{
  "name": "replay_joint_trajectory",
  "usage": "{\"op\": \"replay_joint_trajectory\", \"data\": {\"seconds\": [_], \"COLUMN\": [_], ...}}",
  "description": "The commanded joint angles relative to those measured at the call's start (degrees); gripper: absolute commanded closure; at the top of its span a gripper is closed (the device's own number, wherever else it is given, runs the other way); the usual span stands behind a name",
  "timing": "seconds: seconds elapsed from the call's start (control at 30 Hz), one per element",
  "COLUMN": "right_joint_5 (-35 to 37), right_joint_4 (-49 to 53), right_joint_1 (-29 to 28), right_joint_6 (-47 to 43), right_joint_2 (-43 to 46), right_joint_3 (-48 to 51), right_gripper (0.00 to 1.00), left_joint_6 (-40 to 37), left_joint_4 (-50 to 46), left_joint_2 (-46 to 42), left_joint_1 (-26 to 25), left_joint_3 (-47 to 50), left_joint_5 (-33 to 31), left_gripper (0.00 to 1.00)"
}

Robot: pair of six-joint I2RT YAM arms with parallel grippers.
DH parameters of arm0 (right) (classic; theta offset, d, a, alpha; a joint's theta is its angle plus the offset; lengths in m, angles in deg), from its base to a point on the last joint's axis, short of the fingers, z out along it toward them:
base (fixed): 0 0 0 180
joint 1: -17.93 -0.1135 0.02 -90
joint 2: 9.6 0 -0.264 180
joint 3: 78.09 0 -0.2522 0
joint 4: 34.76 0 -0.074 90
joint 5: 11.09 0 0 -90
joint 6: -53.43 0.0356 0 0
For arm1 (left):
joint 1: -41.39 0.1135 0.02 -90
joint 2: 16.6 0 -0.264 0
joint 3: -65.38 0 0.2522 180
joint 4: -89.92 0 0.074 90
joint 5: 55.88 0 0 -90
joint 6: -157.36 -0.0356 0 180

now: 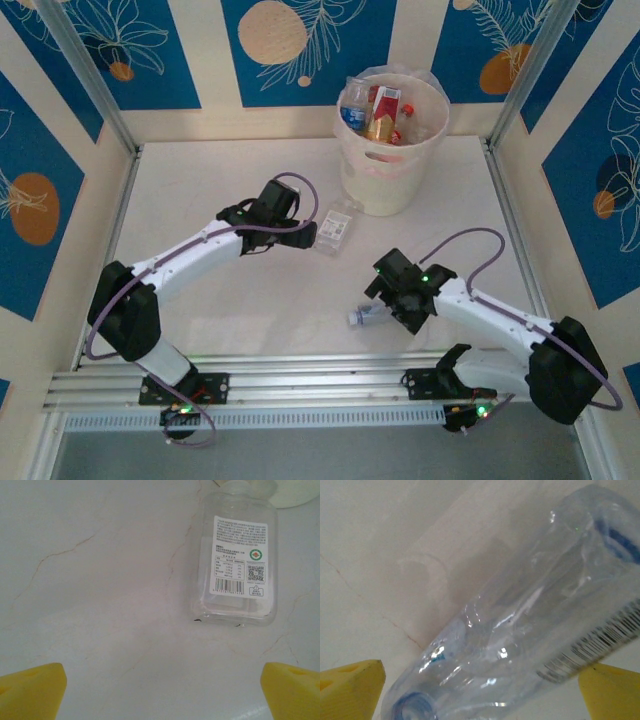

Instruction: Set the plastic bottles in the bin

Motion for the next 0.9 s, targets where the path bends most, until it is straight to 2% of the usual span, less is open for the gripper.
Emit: {"op": "replay_joint_trajectory", "data": {"seconds": [0.0,0.1,0.5,0.7,0.87], "right_joint_5": [-0.7,-0.6,0.7,3.8,9.3], "right_joint_4": [-2.7,-4.5,-7.9,-4.2,2.5], "right_joint_1": [0.5,0.8,3.2,3.3,2.9], "right_joint_6": [-0.8,-1.5,-4.5,-6.1,-9.1], "right_joint_2": [-2.7,-5.5,-11.8,-10.1,-5.9], "right_joint_3": [-0.4,-0.7,-2.4,-4.2,-8.1], "right_gripper": [0.02,0.08,0.40,0.53,0.61], "left_joint_6": [0.9,0.9,1.8,3.5,4.2], "left_joint_4": [0.2,-0.2,-1.1,-1.1,-1.6], "left_joint_2": [-1.5,-1.6,-2.4,-3.6,-4.2], "left_joint_1": [-0.4,-0.4,-0.4,-0.4,-0.4], "left_joint_3": [0.8,0.8,1.0,2.2,2.2], "left_joint_5": [-1.3,-1.8,-3.4,-4.2,-5.9], "left_gripper": [0.00,0.00,0.00,0.00,0.01]}}
